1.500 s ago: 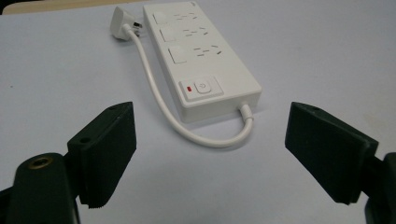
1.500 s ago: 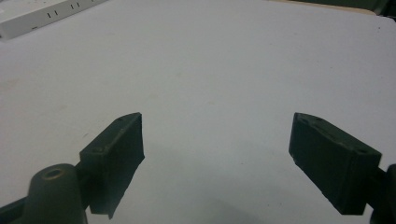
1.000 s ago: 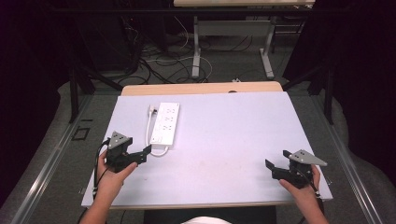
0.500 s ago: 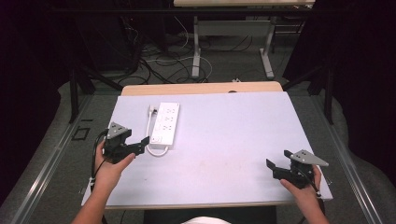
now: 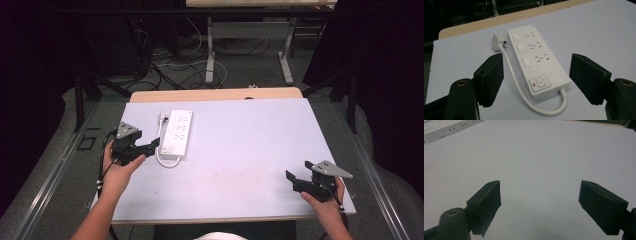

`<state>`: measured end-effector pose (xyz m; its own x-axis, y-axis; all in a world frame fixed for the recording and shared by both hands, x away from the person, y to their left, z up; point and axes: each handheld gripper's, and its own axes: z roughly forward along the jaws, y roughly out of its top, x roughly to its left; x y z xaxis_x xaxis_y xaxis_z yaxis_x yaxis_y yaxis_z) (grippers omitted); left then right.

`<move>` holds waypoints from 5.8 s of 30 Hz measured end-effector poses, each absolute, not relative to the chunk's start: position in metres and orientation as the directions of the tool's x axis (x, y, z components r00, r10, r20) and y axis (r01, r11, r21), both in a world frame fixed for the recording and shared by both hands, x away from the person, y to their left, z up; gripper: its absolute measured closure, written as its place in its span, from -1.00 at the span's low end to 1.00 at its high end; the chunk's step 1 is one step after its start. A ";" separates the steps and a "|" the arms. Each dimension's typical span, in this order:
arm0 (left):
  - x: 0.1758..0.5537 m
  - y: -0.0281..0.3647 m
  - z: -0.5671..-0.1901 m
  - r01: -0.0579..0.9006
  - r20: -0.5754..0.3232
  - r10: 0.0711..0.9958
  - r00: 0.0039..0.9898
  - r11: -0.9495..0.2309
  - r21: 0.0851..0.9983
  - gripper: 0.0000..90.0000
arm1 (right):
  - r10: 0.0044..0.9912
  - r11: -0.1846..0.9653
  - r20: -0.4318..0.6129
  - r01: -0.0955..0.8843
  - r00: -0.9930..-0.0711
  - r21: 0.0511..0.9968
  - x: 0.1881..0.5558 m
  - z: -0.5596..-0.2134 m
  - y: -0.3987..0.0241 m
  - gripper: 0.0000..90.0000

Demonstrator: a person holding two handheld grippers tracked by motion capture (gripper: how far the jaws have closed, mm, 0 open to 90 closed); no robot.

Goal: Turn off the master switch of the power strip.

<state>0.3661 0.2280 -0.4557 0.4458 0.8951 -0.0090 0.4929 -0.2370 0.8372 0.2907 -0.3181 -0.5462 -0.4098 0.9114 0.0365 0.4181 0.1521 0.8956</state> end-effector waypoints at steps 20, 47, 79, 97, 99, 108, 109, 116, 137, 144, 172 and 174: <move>0.394 0.212 -0.450 0.517 -0.035 0.897 0.440 -0.221 0.827 -0.26 | 0.917 0.146 0.039 0.426 -0.397 0.893 0.290 -0.547 -0.319 -0.62; 0.424 0.209 -0.462 0.658 -0.147 0.916 0.372 -0.148 0.739 0.36 | 0.917 0.144 0.044 0.431 -0.397 0.891 0.291 -0.548 -0.320 -0.62; 0.439 0.189 -0.482 0.777 -0.144 0.928 0.343 -0.195 0.599 1.00 | 0.913 0.150 0.043 0.433 -0.405 0.889 0.290 -0.548 -0.320 -0.62; 0.438 0.188 -0.505 0.836 -0.179 0.931 0.318 -0.186 0.516 1.00 | 0.913 0.138 0.057 0.437 -0.403 0.889 0.290 -0.548 -0.320 -0.62; 0.438 0.187 -0.506 0.840 -0.183 0.931 0.315 -0.184 0.510 1.00 | 0.913 0.146 0.047 0.431 -0.406 0.891 0.290 -0.548 -0.320 -0.62; 0.438 0.186 -0.511 0.851 -0.178 0.934 0.311 -0.190 0.489 1.00 | 0.913 0.142 0.052 0.433 -0.405 0.890 0.291 -0.548 -0.320 -0.62; 0.438 0.186 -0.511 0.852 -0.173 0.934 0.313 -0.195 0.486 1.00 | 0.913 0.142 0.051 0.433 -0.404 0.890 0.290 -0.548 -0.320 -0.62; 0.438 0.185 -0.513 0.851 -0.171 0.935 0.310 -0.193 0.488 1.00 | 0.912 0.144 0.049 0.430 -0.407 0.891 0.291 -0.549 -0.321 -0.62; 0.435 0.183 -0.516 0.843 -0.131 0.939 0.318 -0.217 0.493 1.00 | 0.910 0.135 0.060 0.431 -0.411 0.892 0.290 -0.550 -0.319 -0.62; 0.437 0.182 -0.516 0.848 -0.127 0.941 0.315 -0.219 0.483 1.00 | 0.910 0.144 0.050 0.427 -0.411 0.893 0.290 -0.549 -0.319 -0.62; 0.443 0.194 -0.513 0.870 -0.226 0.938 0.262 -0.128 0.476 1.00 | 0.914 0.130 0.056 0.419 -0.403 0.898 0.291 -0.549 -0.321 -0.62; 0.443 0.193 -0.512 0.871 -0.225 0.939 0.261 -0.128 0.474 1.00 | 0.911 0.130 0.060 0.424 -0.407 0.896 0.291 -0.549 -0.322 -0.62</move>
<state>0.4426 0.1935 -0.5123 0.2606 0.9388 -0.2254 0.8711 -0.1279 0.4742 0.2910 -0.3216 -0.5489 -0.4073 0.9113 0.0603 0.4242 0.1303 0.8962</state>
